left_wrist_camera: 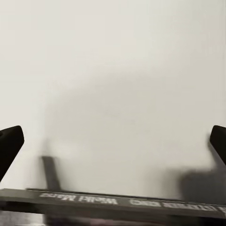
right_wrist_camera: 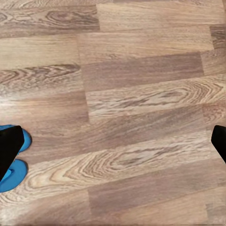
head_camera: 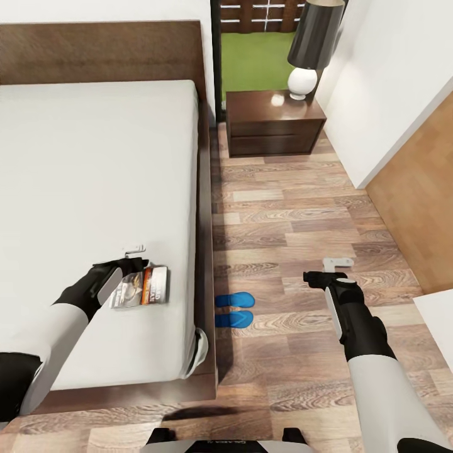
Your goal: In the bedroom, move the book from the bed onto either nightstand, and place the two sandals side by side next to the bed.
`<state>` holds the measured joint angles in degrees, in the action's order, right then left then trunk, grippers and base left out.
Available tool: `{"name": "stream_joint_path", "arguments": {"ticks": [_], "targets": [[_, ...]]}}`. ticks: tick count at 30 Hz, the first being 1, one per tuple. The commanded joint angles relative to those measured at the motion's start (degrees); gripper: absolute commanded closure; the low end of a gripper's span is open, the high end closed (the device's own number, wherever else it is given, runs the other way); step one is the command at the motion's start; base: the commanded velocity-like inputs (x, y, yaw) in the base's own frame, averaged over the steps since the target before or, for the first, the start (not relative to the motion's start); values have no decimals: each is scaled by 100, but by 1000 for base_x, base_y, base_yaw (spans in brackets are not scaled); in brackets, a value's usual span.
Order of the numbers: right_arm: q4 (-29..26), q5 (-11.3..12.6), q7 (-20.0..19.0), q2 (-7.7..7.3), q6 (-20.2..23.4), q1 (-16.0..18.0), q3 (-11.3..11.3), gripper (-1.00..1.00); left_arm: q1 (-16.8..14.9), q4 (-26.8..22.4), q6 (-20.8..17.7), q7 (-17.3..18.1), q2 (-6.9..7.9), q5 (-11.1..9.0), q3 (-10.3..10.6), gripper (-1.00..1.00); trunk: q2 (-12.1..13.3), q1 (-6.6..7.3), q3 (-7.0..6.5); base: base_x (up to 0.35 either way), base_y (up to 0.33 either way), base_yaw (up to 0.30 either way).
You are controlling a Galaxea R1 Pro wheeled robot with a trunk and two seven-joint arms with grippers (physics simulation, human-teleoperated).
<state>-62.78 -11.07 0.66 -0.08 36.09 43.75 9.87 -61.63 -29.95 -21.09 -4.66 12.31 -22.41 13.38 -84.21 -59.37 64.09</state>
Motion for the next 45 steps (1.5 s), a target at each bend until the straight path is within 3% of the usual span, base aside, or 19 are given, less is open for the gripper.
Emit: {"name": "stream_joint_path", "arguments": {"ticks": [1,16,32,45], "targets": [[-6,-18,4,0,30,2,-3,-100,2,33,-45,-43,8,-44,59,-100,-2,1,4,-227,0,0],[-6,-18,4,0,33,2,-3,-100,2,33,-10,-43,8,-48,59,-100,-2,1,4,-148,0,0],[-8,-18,4,0,39,2,-3,-100,2,33,112,-43,2,-68,59,-100,-2,1,4,-308,0,0],[-6,-18,4,0,39,2,-3,-100,2,33,113,-43,0,-62,59,-100,-2,1,4,-46,0,0]]}}
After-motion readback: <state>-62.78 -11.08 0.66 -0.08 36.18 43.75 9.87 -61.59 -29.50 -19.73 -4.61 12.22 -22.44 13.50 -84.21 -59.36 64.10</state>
